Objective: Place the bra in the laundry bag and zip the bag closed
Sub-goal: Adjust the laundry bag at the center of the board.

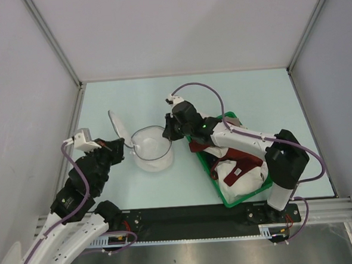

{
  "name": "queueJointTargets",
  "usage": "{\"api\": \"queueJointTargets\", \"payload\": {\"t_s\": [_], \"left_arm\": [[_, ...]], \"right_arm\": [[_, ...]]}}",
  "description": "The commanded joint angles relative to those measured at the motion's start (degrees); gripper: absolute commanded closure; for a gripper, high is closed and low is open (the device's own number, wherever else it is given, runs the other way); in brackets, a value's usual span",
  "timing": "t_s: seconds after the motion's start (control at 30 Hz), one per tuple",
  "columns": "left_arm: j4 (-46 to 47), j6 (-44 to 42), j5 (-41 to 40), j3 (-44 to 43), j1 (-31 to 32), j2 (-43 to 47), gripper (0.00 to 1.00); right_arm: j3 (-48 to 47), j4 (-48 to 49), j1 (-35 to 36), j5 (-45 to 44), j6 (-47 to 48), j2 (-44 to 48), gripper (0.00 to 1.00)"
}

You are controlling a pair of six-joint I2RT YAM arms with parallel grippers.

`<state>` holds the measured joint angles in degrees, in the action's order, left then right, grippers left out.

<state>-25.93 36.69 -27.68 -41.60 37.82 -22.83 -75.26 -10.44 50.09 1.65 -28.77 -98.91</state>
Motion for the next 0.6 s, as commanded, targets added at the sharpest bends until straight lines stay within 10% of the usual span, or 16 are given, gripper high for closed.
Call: {"api": "queueJointTargets", "payload": {"t_s": [0.0, 0.23, 0.33, 0.37, 0.47, 0.57], "left_arm": [[-7.81, 12.06, -5.36, 2.66, 0.23, -0.29, 1.0], [-25.89, 29.12, -11.42, 4.34, 0.15, 2.08, 1.0], [-32.4, 35.98, -12.75, 4.43, 0.06, 3.66, 0.83], [-33.47, 36.87, -13.01, 4.25, 0.06, 4.1, 0.55], [-36.11, 36.1, -13.45, 2.15, 0.14, 5.51, 0.2], [-39.27, 34.43, -14.68, -2.33, 0.06, 5.17, 0.12]], "right_arm": [[-1.82, 5.24, 0.63, -1.56, -2.07, -2.77, 1.0], [0.73, 8.94, 2.38, -3.06, -3.21, -5.06, 1.0], [1.69, 8.68, 3.61, -2.36, -4.09, -4.45, 1.0], [1.96, 8.33, 3.88, -2.18, -4.36, -4.1, 0.99], [1.26, 4.74, 4.93, -0.07, -4.8, -2.96, 0.63], [0.21, -1.15, 5.9, -1.38, -2.61, 0.11, 0.36]]}}
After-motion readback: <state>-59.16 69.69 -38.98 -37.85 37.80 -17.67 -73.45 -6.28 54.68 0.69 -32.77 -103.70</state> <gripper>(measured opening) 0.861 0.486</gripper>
